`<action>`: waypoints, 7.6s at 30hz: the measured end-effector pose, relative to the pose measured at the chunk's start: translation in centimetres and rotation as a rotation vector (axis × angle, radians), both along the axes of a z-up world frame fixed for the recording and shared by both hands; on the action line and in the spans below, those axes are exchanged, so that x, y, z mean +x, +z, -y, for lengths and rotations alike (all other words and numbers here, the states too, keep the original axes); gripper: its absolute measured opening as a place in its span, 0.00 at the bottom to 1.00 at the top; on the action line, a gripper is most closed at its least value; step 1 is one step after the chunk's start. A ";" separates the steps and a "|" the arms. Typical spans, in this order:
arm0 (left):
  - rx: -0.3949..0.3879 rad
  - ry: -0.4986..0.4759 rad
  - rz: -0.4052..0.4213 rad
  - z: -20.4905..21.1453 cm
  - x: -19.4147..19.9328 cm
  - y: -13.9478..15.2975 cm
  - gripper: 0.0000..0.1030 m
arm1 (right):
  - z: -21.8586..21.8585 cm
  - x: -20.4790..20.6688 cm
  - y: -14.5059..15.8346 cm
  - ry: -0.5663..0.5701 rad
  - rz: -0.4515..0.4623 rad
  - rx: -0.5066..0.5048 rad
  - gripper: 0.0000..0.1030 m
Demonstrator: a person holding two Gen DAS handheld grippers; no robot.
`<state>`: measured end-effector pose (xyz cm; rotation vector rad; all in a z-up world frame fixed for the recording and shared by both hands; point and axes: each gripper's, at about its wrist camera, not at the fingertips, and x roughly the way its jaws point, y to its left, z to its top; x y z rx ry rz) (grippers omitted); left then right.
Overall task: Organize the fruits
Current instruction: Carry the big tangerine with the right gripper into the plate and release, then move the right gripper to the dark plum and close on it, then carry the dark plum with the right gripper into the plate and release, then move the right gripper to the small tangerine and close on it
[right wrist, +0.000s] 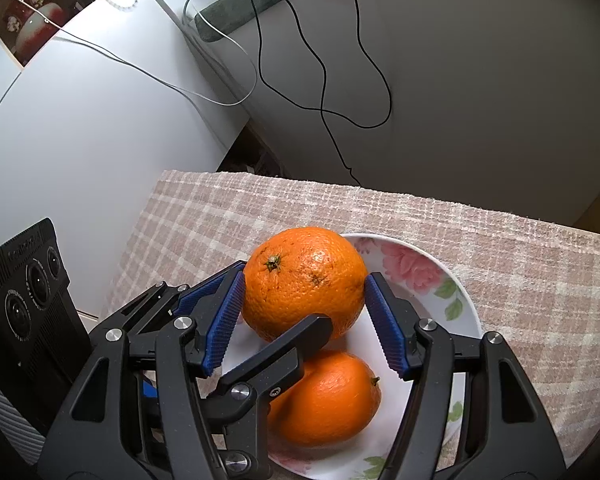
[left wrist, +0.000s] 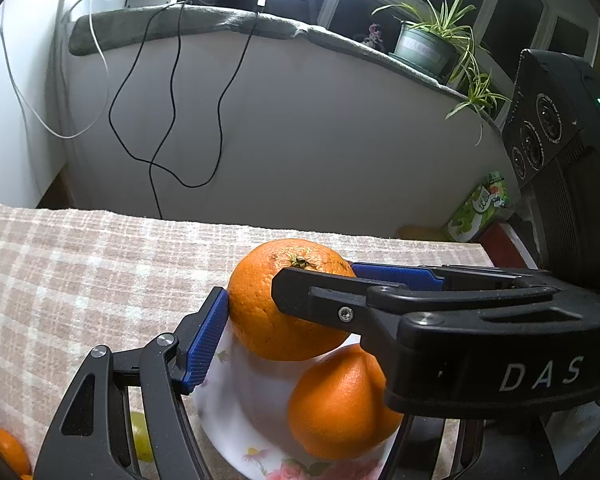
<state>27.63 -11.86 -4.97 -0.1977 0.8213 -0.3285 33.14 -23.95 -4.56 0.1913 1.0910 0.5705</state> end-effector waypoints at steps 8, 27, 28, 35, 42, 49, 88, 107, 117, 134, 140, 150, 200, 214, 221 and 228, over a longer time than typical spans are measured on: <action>0.010 -0.010 -0.034 0.2 0.2 -0.1 0.66 | -0.3 -0.1 0.0 0.008 0.006 -0.022 0.64; 0.030 0.000 -0.010 -1.0 -1.8 1.2 0.69 | -0.3 -1.5 1.9 -0.025 0.062 -0.018 0.79; 0.030 0.002 -0.006 -1.2 -2.1 1.3 0.69 | -0.2 -1.6 2.1 -0.027 0.064 -0.018 0.79; 0.030 0.009 0.028 -2.3 -3.9 2.4 0.69 | 0.1 -3.1 2.9 -0.043 0.089 -0.022 0.79; 0.008 0.028 0.062 -4.0 -6.1 3.4 0.69 | 0.5 -5.5 4.0 -0.053 0.129 -0.027 0.79; 0.010 0.043 0.093 -6.0 -8.8 3.8 0.69 | 0.9 -7.7 4.6 -0.080 0.144 0.015 0.79; 0.038 0.131 -0.019 -12.7 -14.9 -3.3 0.35 | -5.5 -20.6 -2.7 0.180 0.217 -0.106 0.46; 0.110 0.138 -0.068 -12.4 -12.2 -5.0 0.34 | -8.1 -20.4 -4.8 0.249 0.205 -0.207 0.33; 0.134 0.127 -0.066 -12.0 -11.7 -5.1 0.22 | -8.3 -20.4 -5.0 0.255 0.219 -0.226 0.25; 0.026 0.082 -0.010 -10.6 -12.0 -2.2 0.22 | -3.5 -20.8 -1.1 0.152 0.280 -0.162 0.25; 0.007 0.038 0.003 -8.8 -11.4 -1.5 0.22 | -0.5 -19.9 -0.4 0.081 0.296 -0.159 0.25; -0.007 -0.007 0.017 -5.6 -9.9 -0.6 0.22 | 3.4 -17.9 0.9 -0.003 0.321 -0.166 0.25; 0.030 -0.040 -0.016 -2.3 -5.9 -1.7 0.32 | 7.6 -9.1 -1.3 -0.119 0.274 -0.196 0.49; 0.030 -0.033 -0.005 -2.6 -6.8 -1.1 0.32 | 7.6 -10.0 -0.2 -0.133 0.300 -0.187 0.66; 0.023 -0.027 0.014 -3.2 -7.9 -0.3 0.32 | 6.9 -10.9 0.6 -0.124 0.307 -0.196 0.67; 0.016 -0.007 0.030 -4.2 -9.2 0.5 0.32 | 5.7 -12.3 1.7 -0.103 0.331 -0.189 0.77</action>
